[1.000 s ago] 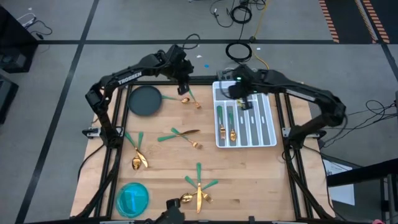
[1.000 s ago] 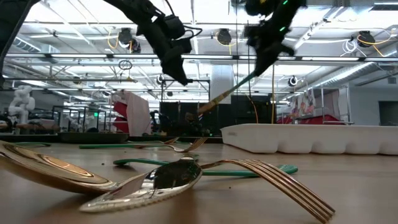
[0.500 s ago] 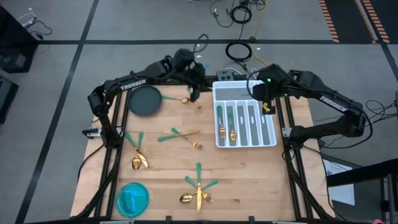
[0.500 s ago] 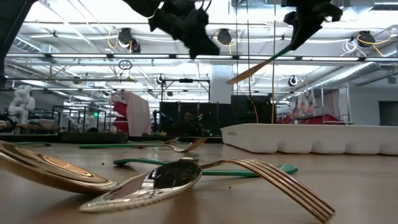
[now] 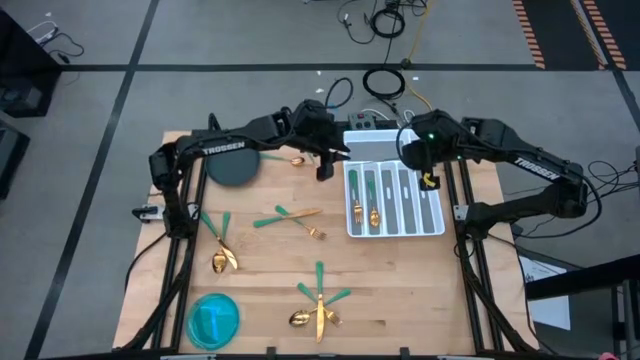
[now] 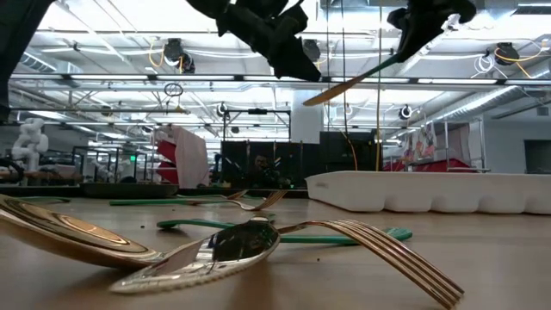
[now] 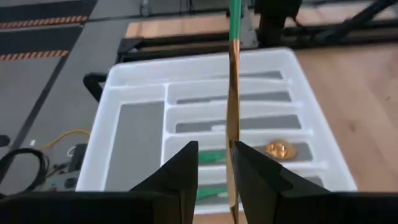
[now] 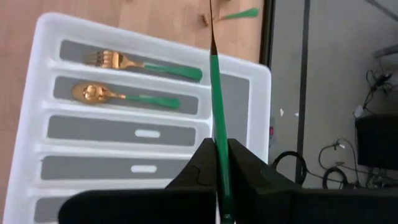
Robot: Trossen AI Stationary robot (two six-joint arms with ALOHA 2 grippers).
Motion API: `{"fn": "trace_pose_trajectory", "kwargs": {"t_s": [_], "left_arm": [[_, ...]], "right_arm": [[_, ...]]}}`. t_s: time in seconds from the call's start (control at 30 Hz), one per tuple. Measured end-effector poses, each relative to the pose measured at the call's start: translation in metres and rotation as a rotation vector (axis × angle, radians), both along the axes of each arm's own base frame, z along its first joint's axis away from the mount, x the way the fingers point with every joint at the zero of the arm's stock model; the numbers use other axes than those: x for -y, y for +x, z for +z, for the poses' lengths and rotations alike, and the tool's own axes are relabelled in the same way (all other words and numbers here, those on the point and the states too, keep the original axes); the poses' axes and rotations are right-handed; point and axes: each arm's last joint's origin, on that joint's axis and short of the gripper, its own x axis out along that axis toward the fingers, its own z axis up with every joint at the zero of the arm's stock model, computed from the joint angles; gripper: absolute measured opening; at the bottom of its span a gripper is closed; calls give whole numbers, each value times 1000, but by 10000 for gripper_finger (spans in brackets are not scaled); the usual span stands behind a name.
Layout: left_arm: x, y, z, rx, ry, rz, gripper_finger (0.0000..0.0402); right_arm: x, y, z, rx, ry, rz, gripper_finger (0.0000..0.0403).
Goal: Sort silverware
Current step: Put the green knife into the white silverware organizer
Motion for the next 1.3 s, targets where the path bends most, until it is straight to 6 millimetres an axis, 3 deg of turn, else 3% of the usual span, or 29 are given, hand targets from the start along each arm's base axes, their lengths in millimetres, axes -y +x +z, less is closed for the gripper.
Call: {"fn": "trace_pose_trajectory", "kwargs": {"t_s": [0.63,0.9,1.3], "left_arm": [[10,3,-7,-69,71,18,107],[2,-6,4,-36,38,41,107],[20,-1,-1,-78,27,-6,107]], "right_arm": [[-5,10,4,79,-29,36,0],[-2,18,-3,28,-12,36,0],[3,33,-9,15,-44,72,0]]}}
